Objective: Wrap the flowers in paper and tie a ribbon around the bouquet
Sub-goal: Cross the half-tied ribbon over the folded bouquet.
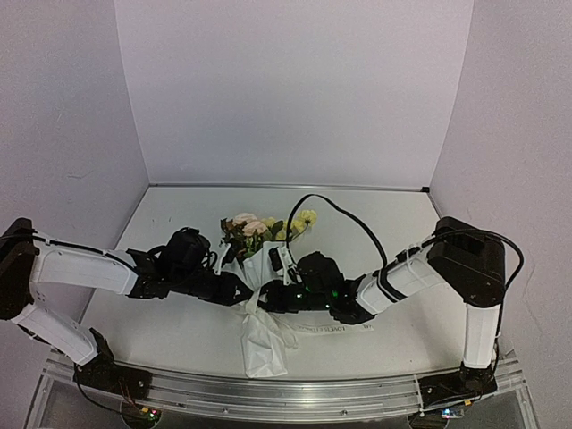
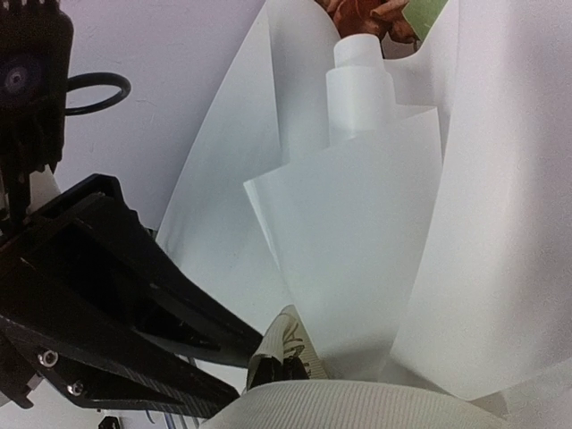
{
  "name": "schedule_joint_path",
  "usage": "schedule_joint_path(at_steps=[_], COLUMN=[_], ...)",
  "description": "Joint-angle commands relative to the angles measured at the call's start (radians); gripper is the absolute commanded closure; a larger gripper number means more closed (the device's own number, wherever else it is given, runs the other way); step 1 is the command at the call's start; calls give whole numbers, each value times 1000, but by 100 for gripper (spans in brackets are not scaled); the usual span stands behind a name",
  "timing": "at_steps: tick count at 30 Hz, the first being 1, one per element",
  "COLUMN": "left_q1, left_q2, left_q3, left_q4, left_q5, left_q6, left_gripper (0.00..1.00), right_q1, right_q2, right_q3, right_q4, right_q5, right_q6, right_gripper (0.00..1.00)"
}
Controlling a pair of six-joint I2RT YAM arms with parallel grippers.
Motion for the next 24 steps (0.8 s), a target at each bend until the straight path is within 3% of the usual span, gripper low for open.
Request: schedule_joint_path(at_steps=[1, 6, 11, 24], left_q1=[0, 0, 2, 5], left_q2=[-68, -119, -98, -22], left_q3=[6, -14, -16, -13], left_q4=[-25, -30, -40, 12], left_q5=[-130, -193, -203, -86], left_q6=[-3, -19, -41, -64], left_gripper=[76, 69, 69, 63], right_q1=[6, 6, 6, 4], right_q2=[6, 12, 18, 24], right_q3=[43, 50, 56, 58], right_q4=[43, 45, 44, 43], right_q5=[-18, -25, -28, -23], right_q6=[-1, 2, 3, 13], right_gripper=[100, 100, 100, 100])
